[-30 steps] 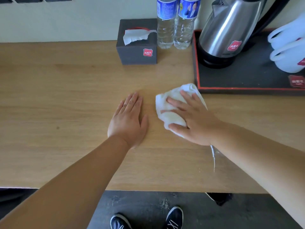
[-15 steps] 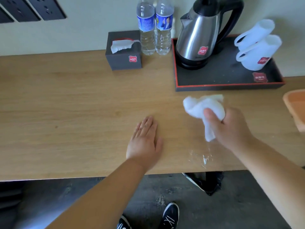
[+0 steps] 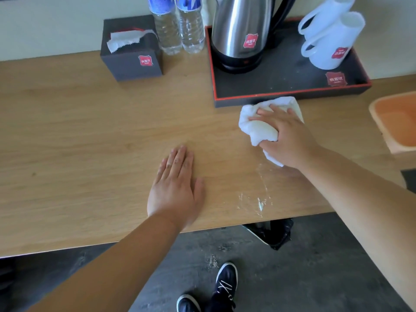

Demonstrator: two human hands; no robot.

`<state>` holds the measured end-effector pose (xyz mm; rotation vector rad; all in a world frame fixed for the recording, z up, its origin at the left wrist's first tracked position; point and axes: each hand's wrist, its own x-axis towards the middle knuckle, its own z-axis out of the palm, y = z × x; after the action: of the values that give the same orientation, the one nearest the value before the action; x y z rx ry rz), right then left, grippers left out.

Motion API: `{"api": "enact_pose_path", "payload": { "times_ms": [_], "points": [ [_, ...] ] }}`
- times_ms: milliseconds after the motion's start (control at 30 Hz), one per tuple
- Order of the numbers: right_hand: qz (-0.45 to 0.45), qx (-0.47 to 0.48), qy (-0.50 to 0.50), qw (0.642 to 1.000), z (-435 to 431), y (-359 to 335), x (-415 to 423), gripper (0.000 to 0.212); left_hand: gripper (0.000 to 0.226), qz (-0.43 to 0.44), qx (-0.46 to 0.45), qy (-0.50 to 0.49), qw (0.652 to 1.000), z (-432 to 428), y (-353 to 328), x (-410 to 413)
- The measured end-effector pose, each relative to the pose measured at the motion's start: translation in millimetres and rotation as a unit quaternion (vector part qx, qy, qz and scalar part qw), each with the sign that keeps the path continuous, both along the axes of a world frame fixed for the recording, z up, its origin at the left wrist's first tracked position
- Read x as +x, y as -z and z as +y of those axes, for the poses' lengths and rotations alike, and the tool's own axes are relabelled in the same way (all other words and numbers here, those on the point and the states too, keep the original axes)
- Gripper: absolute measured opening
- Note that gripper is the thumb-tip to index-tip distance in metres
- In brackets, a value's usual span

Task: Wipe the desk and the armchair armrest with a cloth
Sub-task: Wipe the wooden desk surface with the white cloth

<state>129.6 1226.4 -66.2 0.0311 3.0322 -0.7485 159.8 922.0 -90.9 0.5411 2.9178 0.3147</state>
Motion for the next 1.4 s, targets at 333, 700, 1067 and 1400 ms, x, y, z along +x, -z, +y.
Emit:
{"api": "enact_pose_path", "payload": {
  "times_ms": [333,700,1067,1400],
  "points": [
    [-0.109,-0.137,-0.030,0.984,-52.8,-16.2,120.4,0.061,0.064,-0.005,0.022,-0.003,1.000,3.0,-0.1,6.5],
    [0.039,-0.132,0.120,0.983,55.0,-68.2,69.1,0.033,0.068,-0.025,0.039,0.007,0.999,74.7,-2.1,25.1],
    [-0.001,0.070,-0.063,0.996,97.5,5.9,40.3,0.070,0.064,0.016,0.053,-0.008,0.998,77.1,2.1,28.0],
    [-0.109,-0.285,-0.070,0.950,61.1,-22.4,107.0,0.059,0.064,0.025,0.054,-0.010,0.998,77.7,-0.4,30.3]
  ]
}}
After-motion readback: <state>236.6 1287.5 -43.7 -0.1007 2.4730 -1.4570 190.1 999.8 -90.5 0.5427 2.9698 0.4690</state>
